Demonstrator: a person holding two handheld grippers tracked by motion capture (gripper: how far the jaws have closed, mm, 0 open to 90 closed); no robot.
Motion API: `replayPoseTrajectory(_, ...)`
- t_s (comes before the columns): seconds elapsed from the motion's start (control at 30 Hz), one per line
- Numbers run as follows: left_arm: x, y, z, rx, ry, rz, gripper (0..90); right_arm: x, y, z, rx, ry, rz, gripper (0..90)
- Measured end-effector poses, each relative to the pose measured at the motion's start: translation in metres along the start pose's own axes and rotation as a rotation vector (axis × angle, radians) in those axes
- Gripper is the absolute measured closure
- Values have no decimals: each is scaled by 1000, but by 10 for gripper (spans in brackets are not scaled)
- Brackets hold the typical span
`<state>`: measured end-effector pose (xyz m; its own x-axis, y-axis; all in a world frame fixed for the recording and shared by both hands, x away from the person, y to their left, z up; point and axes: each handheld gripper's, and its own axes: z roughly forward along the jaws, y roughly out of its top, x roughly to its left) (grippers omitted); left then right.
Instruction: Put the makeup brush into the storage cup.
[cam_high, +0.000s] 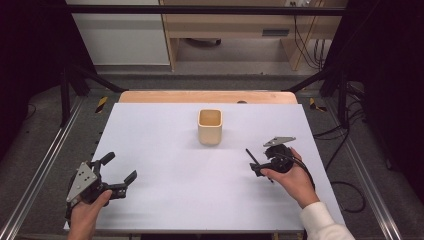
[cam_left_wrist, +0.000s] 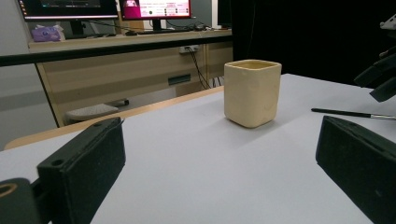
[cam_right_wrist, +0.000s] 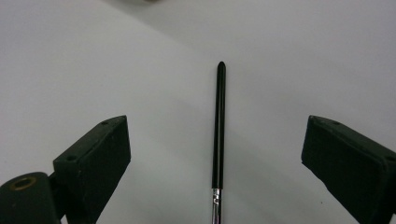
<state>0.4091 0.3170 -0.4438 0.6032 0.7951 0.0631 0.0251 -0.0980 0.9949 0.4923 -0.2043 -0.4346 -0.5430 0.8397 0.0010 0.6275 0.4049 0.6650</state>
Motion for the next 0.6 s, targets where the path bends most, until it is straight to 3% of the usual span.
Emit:
replayPoseTrajectory(0.3,0,0,0,2,0,-3,10,2,3,2,17,15,9,123)
replayPoseTrajectory(0.33,0,0,0,2,0,-2,10,0,2,4,26,16,-21,128)
replayPoseTrajectory(0.47,-1,0,0,3,-1,-1,10,1,3,5,38,18,2,147)
replayPoseTrajectory(0.6,-1,0,1,2,-2,1,10,0,3,6,27,14,-19,182)
